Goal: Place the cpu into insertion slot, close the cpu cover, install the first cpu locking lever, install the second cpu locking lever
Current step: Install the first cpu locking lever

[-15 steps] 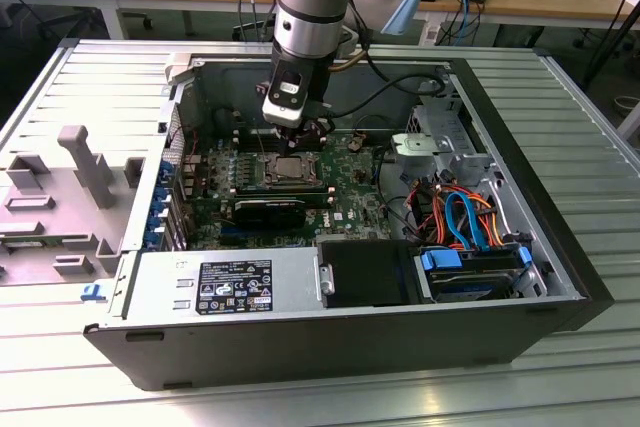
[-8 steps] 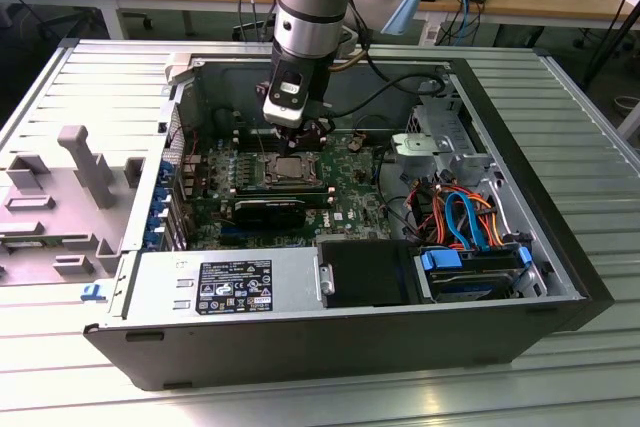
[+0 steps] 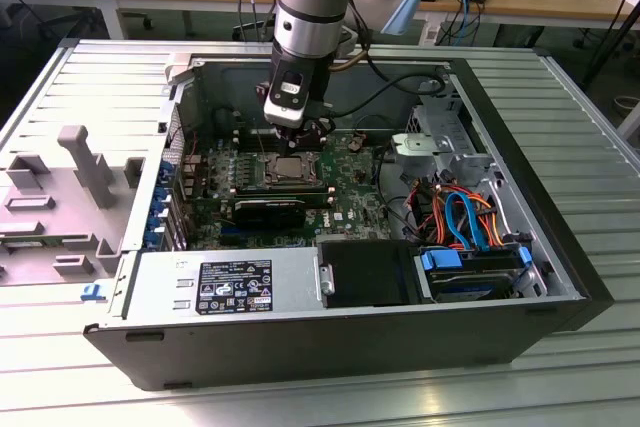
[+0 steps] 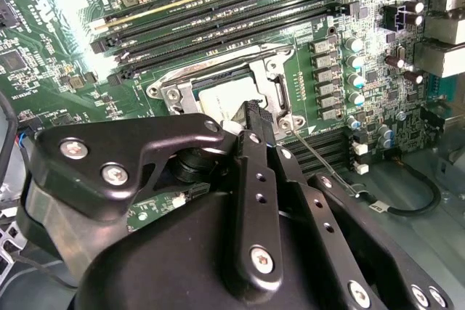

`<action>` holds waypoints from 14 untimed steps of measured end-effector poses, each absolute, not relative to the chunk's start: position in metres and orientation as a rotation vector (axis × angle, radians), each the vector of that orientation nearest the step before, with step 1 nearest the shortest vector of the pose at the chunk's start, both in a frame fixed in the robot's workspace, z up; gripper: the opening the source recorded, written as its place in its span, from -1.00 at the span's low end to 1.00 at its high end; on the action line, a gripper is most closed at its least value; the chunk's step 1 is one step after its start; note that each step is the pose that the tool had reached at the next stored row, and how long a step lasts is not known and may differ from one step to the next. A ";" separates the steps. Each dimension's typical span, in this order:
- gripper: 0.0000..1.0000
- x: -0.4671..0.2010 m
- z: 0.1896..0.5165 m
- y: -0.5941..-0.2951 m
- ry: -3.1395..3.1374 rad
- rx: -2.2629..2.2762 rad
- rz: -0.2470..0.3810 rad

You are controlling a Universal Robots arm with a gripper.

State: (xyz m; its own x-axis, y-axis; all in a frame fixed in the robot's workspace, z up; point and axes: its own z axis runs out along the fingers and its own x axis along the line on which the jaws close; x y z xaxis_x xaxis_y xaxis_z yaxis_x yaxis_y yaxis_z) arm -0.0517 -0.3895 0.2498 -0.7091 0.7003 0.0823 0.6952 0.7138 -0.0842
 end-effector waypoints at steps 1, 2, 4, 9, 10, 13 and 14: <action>-0.79 -0.052 0.250 -0.389 -2.808 -1.145 0.071; -0.79 -0.052 0.250 -0.389 -2.809 -1.144 0.072; -0.79 -0.052 0.250 -0.389 -2.810 -1.140 0.072; -0.79 -0.052 0.250 -0.389 -2.814 -1.131 0.072; -0.79 -0.052 0.250 -0.389 -2.815 -1.129 0.072; -0.79 -0.052 0.250 -0.389 -2.817 -1.124 0.073; -0.79 -0.052 0.250 -0.389 -2.817 -1.122 0.073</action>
State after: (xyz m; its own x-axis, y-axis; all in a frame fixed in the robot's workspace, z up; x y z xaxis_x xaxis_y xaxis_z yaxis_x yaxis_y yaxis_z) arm -0.0517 -0.3895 0.2499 -0.7212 0.6878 0.0823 0.6826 0.7259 -0.0843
